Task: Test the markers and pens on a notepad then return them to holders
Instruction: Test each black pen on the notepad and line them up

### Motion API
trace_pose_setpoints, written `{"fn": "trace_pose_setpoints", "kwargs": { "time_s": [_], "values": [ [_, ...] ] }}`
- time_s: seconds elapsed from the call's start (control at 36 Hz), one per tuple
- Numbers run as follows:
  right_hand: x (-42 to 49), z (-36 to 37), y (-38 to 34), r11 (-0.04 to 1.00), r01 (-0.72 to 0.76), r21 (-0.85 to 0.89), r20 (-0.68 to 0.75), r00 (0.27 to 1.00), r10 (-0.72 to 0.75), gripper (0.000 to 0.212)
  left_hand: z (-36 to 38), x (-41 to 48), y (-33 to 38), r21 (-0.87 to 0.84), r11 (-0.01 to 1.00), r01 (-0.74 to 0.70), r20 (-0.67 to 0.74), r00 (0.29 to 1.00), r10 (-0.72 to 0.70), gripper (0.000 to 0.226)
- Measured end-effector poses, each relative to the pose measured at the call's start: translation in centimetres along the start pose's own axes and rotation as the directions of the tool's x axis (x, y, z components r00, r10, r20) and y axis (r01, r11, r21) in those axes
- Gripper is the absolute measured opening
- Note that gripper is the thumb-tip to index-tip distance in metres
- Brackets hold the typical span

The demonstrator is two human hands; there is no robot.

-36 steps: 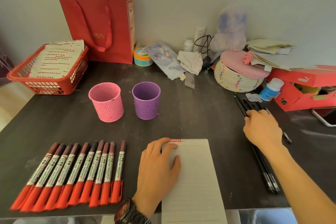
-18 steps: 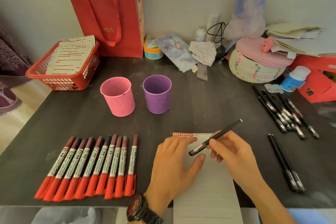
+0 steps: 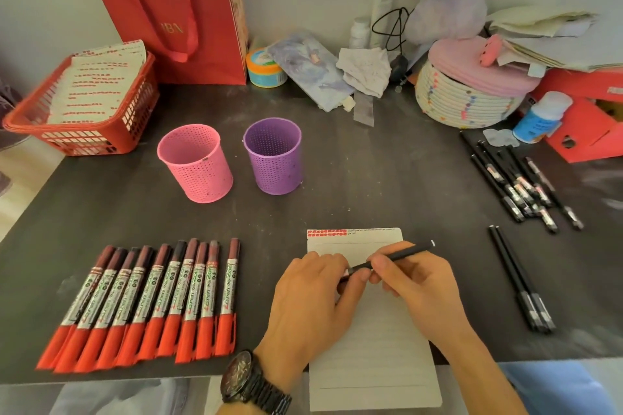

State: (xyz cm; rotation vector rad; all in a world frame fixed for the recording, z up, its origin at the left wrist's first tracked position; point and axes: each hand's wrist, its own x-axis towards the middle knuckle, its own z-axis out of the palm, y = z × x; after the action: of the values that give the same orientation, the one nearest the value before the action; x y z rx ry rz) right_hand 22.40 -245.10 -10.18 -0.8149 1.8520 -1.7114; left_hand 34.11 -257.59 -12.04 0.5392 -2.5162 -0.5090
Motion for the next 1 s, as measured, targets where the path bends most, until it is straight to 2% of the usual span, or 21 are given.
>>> {"fn": "trace_pose_setpoints", "kwargs": {
  "time_s": [0.19,0.44,0.5,0.58,0.64,0.69,0.81,0.92,1.0],
  "values": [
    [0.1,0.0,-0.1,1.0,-0.004,0.006,0.041,0.999,0.004,0.009,-0.1,0.0,0.0,0.013,1.0,0.018,0.035,0.999,-0.018,0.054],
    [0.0,-0.1,0.4,0.998,0.041,0.05,-0.034,0.999,-0.04,0.011,-0.2,0.2,0.0,-0.008,0.999,0.035,-0.008,0.999,-0.035,0.059],
    [-0.1,-0.3,0.5,0.99,0.049,0.134,-0.108,0.994,-0.034,0.012,0.0,0.2,0.1,-0.02,1.0,0.015,-0.008,1.0,-0.016,0.053],
    [0.4,-1.1,0.5,0.928,0.002,0.372,-0.259,0.96,0.102,0.015,0.2,0.1,0.1,-0.002,0.999,0.046,0.046,0.998,-0.045,0.039],
    [0.7,-1.5,0.3,0.875,-0.007,0.485,-0.272,0.949,0.158,0.017,0.5,0.0,-0.1,-0.02,0.995,0.093,0.063,0.994,-0.092,0.028],
    [1.0,-1.8,0.1,0.85,-0.006,0.526,-0.245,0.957,0.158,0.023,0.7,-0.1,-0.2,-0.029,0.99,0.135,0.055,0.989,-0.134,0.026],
    [1.4,-1.5,-0.4,0.882,-0.038,0.469,-0.234,0.958,0.166,0.022,0.7,0.0,-0.3,-0.015,0.988,0.157,0.044,0.987,-0.156,0.03],
    [2.3,-1.3,-0.6,0.965,-0.022,0.261,-0.305,0.947,0.104,0.022,0.4,-0.1,-0.4,-0.007,0.99,0.14,0.089,0.986,-0.139,0.032],
    [3.2,-1.4,-0.9,0.979,-0.046,0.197,-0.262,0.96,0.098,0.025,0.2,-0.1,-0.3,-0.027,0.991,0.134,0.114,0.985,-0.13,0.04]
  ]
}}
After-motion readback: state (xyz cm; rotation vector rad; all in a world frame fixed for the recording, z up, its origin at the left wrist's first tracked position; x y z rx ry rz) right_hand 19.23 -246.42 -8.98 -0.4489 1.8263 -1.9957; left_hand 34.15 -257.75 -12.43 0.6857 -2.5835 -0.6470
